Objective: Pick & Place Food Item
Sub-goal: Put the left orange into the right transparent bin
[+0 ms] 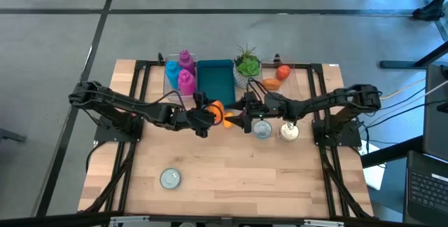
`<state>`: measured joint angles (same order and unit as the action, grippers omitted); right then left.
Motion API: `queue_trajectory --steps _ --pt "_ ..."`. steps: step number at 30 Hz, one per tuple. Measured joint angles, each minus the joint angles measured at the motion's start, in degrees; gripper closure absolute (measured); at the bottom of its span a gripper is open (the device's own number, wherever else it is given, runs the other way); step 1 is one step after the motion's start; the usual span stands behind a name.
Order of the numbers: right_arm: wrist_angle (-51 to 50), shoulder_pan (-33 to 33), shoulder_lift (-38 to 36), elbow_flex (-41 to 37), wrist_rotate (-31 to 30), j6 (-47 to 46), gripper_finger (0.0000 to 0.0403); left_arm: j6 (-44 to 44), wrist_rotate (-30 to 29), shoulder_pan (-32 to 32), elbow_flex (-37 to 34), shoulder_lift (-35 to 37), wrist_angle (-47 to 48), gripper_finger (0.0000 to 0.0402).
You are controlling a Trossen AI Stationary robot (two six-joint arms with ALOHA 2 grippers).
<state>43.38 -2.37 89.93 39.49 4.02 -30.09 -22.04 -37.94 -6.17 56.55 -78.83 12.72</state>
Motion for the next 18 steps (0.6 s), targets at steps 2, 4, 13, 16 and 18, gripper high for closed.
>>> queue_trajectory --steps 2,4,13,16,18 --pt "0.2 0.0 1.6 2.0 0.8 0.1 0.0046 -0.4 0.0 0.0 0.0 0.0 -0.8 0.0109" --pt "-0.4 -0.2 3.4 3.9 2.3 0.5 0.0046 -1.2 -0.8 -0.3 0.0 -0.3 -0.2 0.0109" --pt "-4.3 -2.2 10.1 12.2 5.3 2.2 0.0046 -1.9 -4.0 -2.7 -0.1 -0.4 0.7 0.0109" --pt "-4.3 -2.7 11.2 14.0 6.3 2.3 0.0045 -2.4 -5.8 -3.1 -0.1 -0.4 0.8 0.0109" --pt "-4.6 -2.7 11.3 14.5 6.1 2.2 0.0045 -2.5 -5.9 -3.1 -0.1 -0.3 0.8 0.0109"
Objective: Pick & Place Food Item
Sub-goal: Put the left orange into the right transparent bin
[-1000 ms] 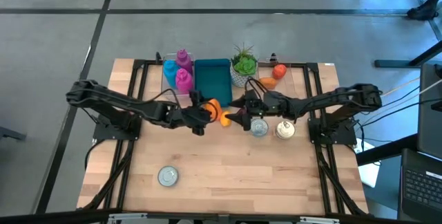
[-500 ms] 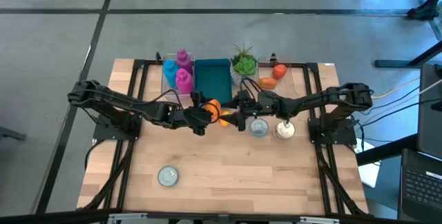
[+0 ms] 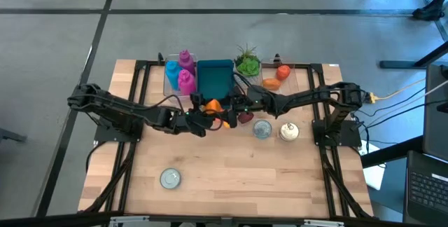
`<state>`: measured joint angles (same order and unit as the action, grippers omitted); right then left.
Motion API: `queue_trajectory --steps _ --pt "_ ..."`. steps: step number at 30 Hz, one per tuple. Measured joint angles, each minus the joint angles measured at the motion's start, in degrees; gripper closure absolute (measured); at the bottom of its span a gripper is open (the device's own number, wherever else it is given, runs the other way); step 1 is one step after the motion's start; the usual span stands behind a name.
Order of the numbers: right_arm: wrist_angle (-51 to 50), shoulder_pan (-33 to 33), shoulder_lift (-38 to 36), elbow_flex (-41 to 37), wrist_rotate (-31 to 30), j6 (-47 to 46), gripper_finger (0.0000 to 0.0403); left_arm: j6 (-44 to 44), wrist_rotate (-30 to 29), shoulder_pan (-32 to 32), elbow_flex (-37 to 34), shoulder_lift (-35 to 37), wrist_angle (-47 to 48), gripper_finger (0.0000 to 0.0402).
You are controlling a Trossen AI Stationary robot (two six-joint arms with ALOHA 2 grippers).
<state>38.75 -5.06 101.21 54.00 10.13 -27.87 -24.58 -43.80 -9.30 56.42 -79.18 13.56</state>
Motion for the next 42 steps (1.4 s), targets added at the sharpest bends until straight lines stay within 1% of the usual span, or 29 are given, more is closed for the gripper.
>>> queue_trajectory --steps 9,18,27,30,35,37,40,42 --pt "0.5 0.0 0.0 0.3 0.5 0.5 0.005 -0.1 -0.6 0.1 0.0 0.0 -0.7 0.0109" --pt "-0.3 0.1 0.0 0.4 0.8 1.3 0.0105 0.1 -0.6 0.1 0.0 -0.1 -0.5 0.0107" --pt "-0.7 0.1 0.0 0.6 1.7 2.2 0.0111 1.2 0.5 0.0 0.0 -0.1 -0.4 0.0067" --pt "-0.9 0.1 0.0 0.6 2.9 2.9 0.0111 -0.6 0.7 0.0 0.0 -0.1 -0.9 0.0061" --pt "-0.9 -0.1 0.0 0.8 3.2 3.3 0.0111 -2.8 1.0 0.0 0.1 -0.2 -3.0 0.005" --pt "-0.7 -0.5 0.0 0.9 3.7 3.1 0.0111 -3.8 1.4 0.0 0.3 -0.3 -4.7 0.0039" --pt "-1.1 -1.2 0.0 0.9 4.7 3.0 0.0112 -3.7 0.9 -0.6 1.0 -0.1 -3.8 0.0014" --pt "-1.3 -1.3 0.0 0.9 4.7 2.9 0.0112 -3.3 0.7 -1.5 2.0 0.1 -3.4 0.0005"
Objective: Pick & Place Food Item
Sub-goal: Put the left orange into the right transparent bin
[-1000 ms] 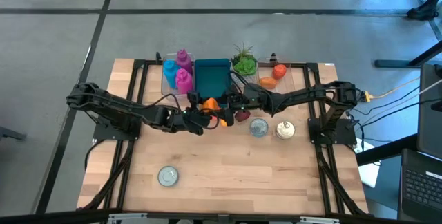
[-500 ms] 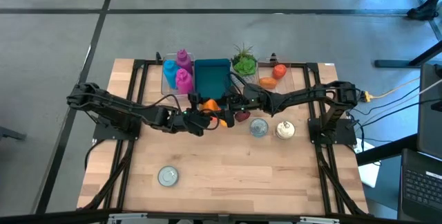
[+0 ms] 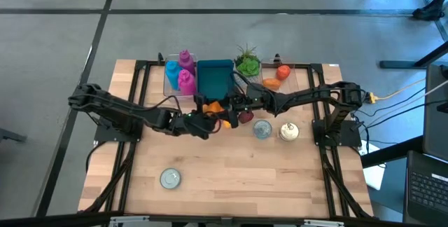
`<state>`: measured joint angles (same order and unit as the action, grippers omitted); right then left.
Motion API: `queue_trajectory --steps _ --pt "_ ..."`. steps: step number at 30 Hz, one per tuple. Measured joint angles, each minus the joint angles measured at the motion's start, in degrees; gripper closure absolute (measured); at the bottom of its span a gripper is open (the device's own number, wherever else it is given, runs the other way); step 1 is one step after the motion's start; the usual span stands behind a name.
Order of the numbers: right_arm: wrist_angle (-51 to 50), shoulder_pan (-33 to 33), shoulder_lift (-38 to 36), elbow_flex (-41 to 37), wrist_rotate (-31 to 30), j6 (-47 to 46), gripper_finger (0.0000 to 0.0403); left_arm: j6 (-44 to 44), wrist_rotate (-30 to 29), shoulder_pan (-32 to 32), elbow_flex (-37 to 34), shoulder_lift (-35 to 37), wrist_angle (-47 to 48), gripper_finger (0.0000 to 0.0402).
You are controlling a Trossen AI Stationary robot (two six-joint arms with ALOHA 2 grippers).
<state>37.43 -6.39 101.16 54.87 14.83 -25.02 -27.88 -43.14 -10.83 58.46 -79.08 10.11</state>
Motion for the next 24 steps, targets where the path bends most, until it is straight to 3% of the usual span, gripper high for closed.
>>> queue_trajectory --steps 5,9,15,24 --pt "-4.1 0.0 -1.2 0.7 1.0 1.1 0.0112 -0.3 -2.2 -3.7 3.6 0.5 1.3 0.0004" --pt "-14.5 0.6 -5.0 3.2 0.2 5.3 0.0112 0.1 -6.7 -7.6 4.2 2.5 1.9 0.0003" --pt "-32.3 4.5 -10.0 7.5 -14.3 12.2 0.0112 7.3 -6.1 -12.7 4.2 8.9 2.3 0.0002" --pt "-55.0 8.0 -17.7 11.5 -27.0 12.8 0.0112 19.8 4.5 -15.9 2.4 16.9 -0.2 0.0002"
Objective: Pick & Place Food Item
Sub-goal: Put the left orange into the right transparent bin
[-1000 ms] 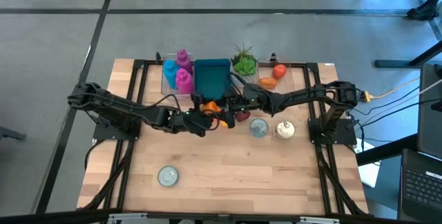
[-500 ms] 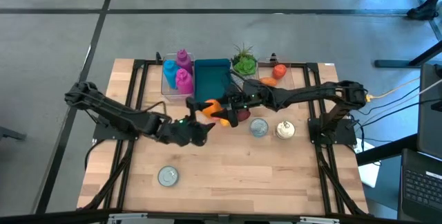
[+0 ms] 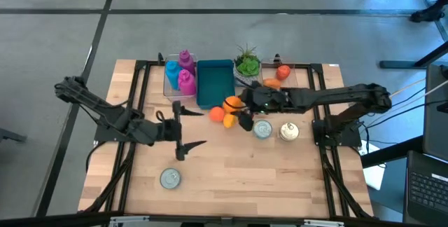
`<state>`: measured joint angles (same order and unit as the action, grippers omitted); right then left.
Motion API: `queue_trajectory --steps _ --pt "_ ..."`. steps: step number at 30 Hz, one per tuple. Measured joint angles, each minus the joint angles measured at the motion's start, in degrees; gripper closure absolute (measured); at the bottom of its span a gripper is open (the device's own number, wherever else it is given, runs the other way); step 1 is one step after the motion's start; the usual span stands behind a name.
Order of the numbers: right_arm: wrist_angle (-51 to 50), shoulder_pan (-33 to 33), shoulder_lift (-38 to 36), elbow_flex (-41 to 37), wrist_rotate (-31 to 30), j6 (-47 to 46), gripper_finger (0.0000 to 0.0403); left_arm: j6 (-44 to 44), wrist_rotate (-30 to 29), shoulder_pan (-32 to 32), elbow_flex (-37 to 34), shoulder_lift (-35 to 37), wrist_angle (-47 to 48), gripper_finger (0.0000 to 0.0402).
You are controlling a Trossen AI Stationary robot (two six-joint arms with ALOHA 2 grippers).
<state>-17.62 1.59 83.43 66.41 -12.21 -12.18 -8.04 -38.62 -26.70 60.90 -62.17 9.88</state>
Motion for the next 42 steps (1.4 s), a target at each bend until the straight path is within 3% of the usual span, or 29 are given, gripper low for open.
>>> queue_trajectory --steps 6,11,19,25,33,42 --pt "-15.9 2.3 -7.3 0.5 -11.9 -3.1 0.0112 0.0 0.8 -0.2 -5.4 1.1 -8.3 0.0004" --pt "-25.8 3.3 -12.4 0.4 -16.2 -6.8 0.0112 -4.0 1.3 -0.2 -12.2 1.5 -20.9 0.0002" --pt "-30.7 1.7 -19.7 -4.8 -18.9 -8.5 0.0112 -3.6 3.2 1.0 -24.5 5.8 -35.1 0.0005" --pt "-31.3 -1.6 -23.7 -9.4 -21.2 -9.9 0.0112 1.2 8.9 3.7 -31.6 8.1 -43.1 0.0004" --pt "-29.8 -12.6 -24.1 -14.8 -20.1 -7.5 0.0112 4.2 10.4 4.8 -34.3 7.7 -45.0 0.0004" --pt "-15.5 -27.8 -23.8 -22.6 -8.9 0.3 0.0112 4.5 11.8 4.7 -34.3 7.2 -45.9 0.0004"
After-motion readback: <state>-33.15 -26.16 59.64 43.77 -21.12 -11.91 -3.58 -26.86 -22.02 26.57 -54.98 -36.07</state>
